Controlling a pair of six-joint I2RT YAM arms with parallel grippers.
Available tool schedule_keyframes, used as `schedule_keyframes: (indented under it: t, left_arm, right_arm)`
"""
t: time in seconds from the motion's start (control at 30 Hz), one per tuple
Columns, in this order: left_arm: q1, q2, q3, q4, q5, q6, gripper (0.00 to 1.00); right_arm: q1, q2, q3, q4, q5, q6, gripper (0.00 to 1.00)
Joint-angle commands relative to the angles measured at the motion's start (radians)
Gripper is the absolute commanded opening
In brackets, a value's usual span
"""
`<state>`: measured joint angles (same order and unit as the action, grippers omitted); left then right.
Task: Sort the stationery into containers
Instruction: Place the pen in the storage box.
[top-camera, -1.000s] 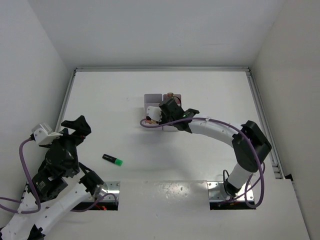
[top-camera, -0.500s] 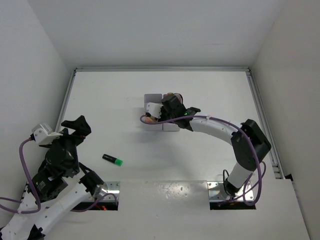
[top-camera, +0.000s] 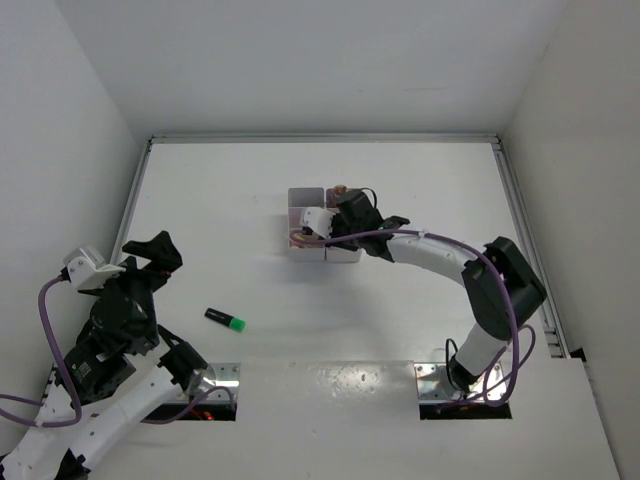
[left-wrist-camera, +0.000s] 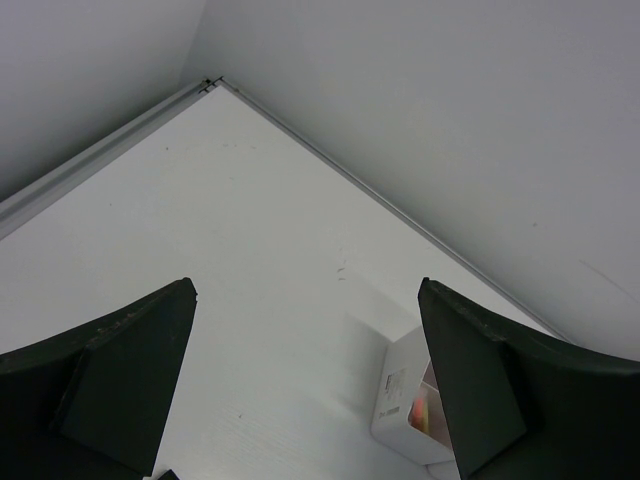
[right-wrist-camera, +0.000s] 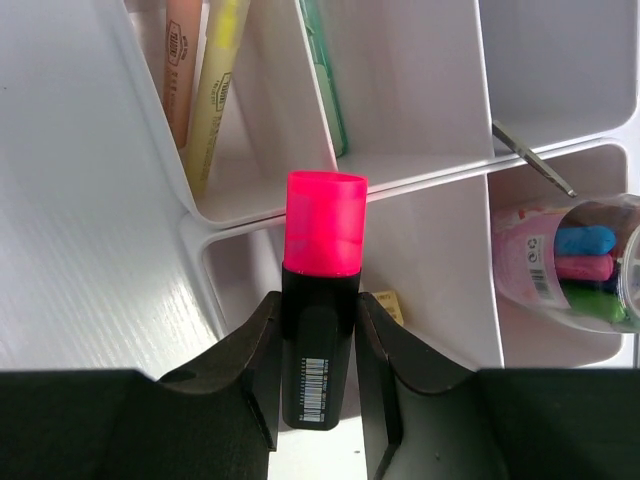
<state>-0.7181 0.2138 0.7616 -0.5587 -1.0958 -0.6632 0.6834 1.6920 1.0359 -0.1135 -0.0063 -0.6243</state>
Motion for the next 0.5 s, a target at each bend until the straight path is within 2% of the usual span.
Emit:
schedule_keyframes:
  t: [0.0,0.07,0.1,0.2,0.3,0.47]
  left_arm:
    - [0.009,-0.001,-0.002,0.029,0.002,0.013,0.99]
    - [0.009,-0.001,-0.002,0.029,0.002,0.013,0.99]
    - [0.009,-0.001,-0.002,0.029,0.002,0.013,0.99]
    - [0.009,0.009,-0.002,0.029,0.002,0.013,0.99]
    - [0.009,0.009,-0.002,0.029,0.002,0.013,0.99]
    - [0.009,0.018,-0.002,0.029,0.002,0.022,0.99]
  right_arm:
    - [-0.021,-0.043,-0.005,0.049,-0.060,0.021,0.17]
    - [-0.021,-0.043,-0.005,0.049,-0.060,0.021,0.23]
    - [-0.021,-0.043,-0.005,0.049,-0.060,0.021,0.30]
    - [-0.030,-0.043,-0.005,0.049,-0.069,0.031,0.38]
    - [-0.030,-0.052,-0.005,0.049,-0.069,0.031,0.43]
    - [-0.039,-0.063,-0.005,0.049,-0.069,0.040,0.44]
